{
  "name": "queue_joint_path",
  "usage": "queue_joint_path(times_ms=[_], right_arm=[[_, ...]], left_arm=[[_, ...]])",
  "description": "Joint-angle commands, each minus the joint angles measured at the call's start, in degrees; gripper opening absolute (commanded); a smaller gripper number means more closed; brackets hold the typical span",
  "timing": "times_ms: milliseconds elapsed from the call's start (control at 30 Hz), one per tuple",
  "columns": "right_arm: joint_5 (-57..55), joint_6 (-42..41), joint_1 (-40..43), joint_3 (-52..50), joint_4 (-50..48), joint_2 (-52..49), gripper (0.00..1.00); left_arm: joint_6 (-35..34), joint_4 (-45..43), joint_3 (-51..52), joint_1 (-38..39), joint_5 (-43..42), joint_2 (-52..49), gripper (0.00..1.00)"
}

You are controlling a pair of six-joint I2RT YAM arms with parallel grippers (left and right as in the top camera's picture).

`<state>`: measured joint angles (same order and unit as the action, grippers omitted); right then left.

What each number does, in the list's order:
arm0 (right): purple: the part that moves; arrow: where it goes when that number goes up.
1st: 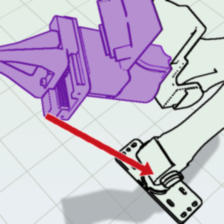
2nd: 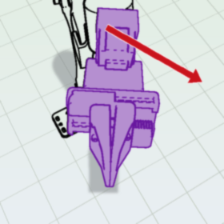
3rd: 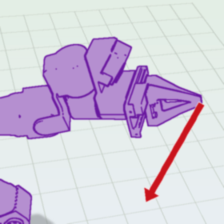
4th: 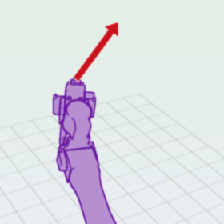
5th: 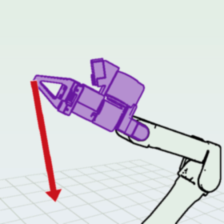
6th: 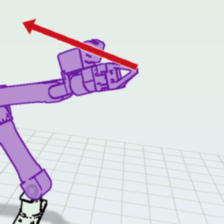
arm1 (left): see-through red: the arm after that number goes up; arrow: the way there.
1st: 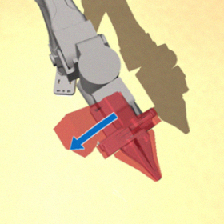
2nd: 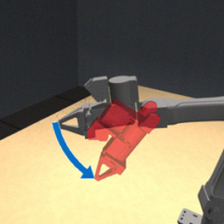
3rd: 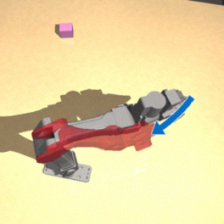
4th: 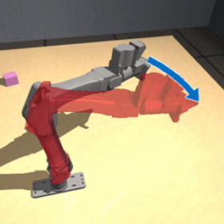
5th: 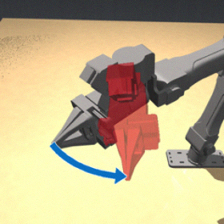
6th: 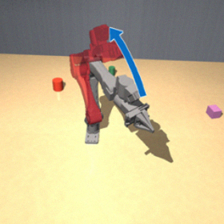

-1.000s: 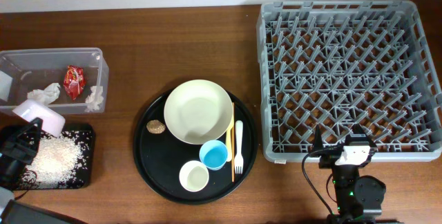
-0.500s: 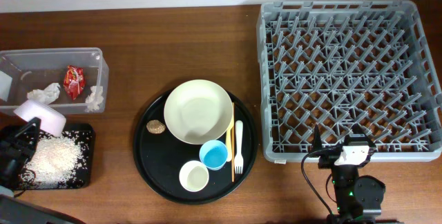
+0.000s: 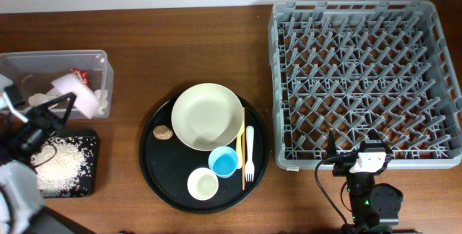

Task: Sort waste into correct bins and load items into the dishwasher rack
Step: 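Carry the empty pink bowl back and set it on the cream plate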

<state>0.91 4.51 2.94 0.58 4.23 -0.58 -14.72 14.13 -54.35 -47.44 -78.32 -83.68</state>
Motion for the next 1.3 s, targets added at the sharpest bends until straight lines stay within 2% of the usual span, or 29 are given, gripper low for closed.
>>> queue_joint_path(times_ms=[0,133,200,367,500,667,700,733,767,933,1100,1233,1267], right_arm=[[-0.3,-0.2,-0.4,-0.3,0.3,0.2,0.98],[-0.3,-0.3,-0.4,-0.3,0.3,0.2,0.98],[-0.3,-0.2,-0.4,-0.3,0.3,0.2,0.98],[-0.3,-0.2,-0.4,-0.3,0.3,0.2,0.99],[-0.3,-0.2,-0.4,-0.3,0.3,0.2,0.98],[-0.3,-0.2,-0.4,-0.3,0.3,0.2,0.98],[-0.3,-0.3,-0.4,-0.3,0.3,0.2,0.98],[-0.3,-0.2,-0.4,-0.3,0.3,0.2,0.98],[-0.3,-0.3,-0.4,-0.3,0.3,0.2,0.99],[-0.3,-0.3,-0.4,-0.3,0.3,0.2,0.98],[-0.3,-0.3,-0.4,-0.3,0.3,0.2,0.98],[-0.3,-0.2,-0.4,-0.3,0.3,0.2,0.98],[-0.3,-0.3,-0.4,-0.3,0.3,0.2,0.98]], left_arm=[[-2.9,8.7,-1.3,5.7,18.3,11.4,0.0],[3.8,21.6,-1.3,16.2,34.1,19.9,0.0],[5.7,22.8,-1.3,23.7,36.9,21.1,0.01],[7.3,21.6,-1.3,46.6,50.3,17.1,0.0],[8.2,15.7,-1.3,62.3,58.3,7.9,0.01],[8.2,10.1,-1.3,69.2,60.3,-1.1,0.01],[8.2,10.0,-1.3,69.1,61.0,-1.4,0.16],[8.2,9.9,-1.3,69.1,61.7,-1.4,0.72],[8.2,9.8,-1.7,68.9,61.9,-1.1,0.99],[8.2,11.2,-7.6,67.7,62.2,4.2,0.99],[8.2,24.6,-9.4,62.2,73.7,12.9,0.99],[8.2,34.7,-9.2,58.9,79.1,13.2,0.99],[8.2,35.7,-8.8,58.8,79.8,13.1,0.96]])
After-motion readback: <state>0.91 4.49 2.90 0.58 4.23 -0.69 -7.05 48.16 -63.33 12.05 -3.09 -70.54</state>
